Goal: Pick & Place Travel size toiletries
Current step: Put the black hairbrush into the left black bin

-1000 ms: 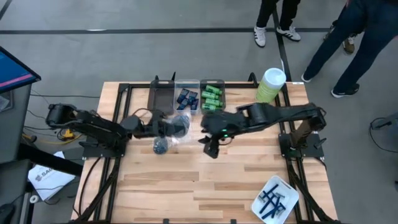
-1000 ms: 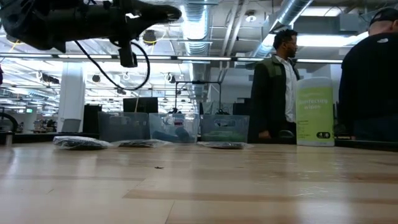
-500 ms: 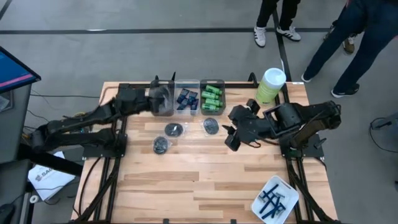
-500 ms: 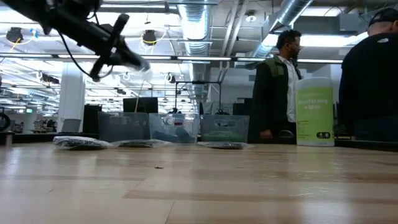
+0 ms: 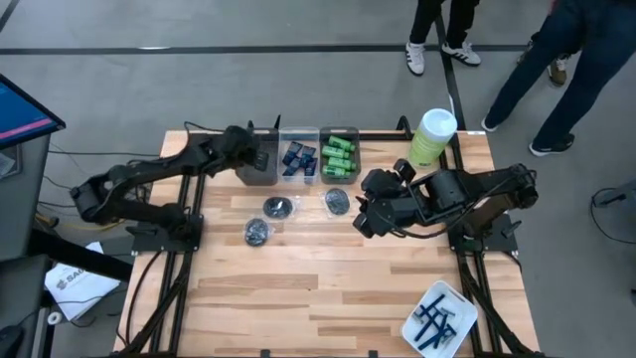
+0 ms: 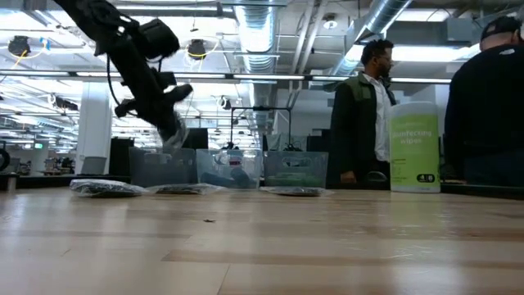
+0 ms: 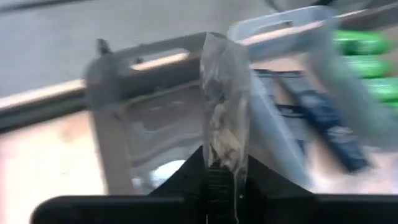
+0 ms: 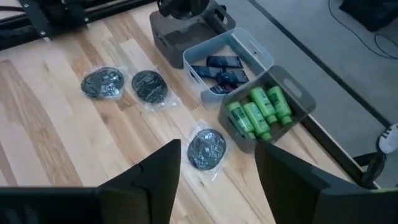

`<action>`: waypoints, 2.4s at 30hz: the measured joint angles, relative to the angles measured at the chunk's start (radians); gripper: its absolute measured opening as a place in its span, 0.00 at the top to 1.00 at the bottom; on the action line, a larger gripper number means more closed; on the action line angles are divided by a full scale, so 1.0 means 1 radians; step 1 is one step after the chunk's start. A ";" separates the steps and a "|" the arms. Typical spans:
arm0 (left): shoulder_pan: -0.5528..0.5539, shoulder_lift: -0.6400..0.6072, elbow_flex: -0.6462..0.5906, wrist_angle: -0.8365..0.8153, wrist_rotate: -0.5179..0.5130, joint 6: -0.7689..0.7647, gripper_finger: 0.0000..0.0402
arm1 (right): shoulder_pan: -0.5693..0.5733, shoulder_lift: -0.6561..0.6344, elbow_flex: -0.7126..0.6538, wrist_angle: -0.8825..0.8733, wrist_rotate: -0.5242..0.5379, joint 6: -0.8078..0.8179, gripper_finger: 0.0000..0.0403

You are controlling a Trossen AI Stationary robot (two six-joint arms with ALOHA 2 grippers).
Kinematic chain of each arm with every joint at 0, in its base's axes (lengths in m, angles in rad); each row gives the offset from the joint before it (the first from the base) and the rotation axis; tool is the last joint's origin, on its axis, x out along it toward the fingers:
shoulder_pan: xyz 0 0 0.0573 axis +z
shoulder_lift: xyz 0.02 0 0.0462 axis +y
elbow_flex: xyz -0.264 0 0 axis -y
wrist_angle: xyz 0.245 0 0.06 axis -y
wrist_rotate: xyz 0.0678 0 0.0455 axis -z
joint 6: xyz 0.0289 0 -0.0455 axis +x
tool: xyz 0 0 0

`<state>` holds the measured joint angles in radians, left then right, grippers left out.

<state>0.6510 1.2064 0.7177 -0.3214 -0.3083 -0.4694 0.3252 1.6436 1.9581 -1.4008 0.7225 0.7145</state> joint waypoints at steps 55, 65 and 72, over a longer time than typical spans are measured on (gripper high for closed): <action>-0.492 -0.365 0.001 0.003 -0.006 0.116 0.35 | 0.150 -0.002 0.000 -0.080 0.030 0.221 0.40; -0.544 -0.370 0.001 0.010 0.007 0.113 0.35 | 0.126 -0.002 0.000 -0.076 0.038 0.185 0.44; -0.591 -0.366 0.001 0.012 0.052 0.112 0.35 | 0.115 -0.003 0.000 -0.042 0.038 0.117 0.43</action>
<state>0.0596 0.8406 0.7189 -0.3092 -0.2565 -0.3573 0.4404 1.6409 1.9583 -1.4429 0.7605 0.8311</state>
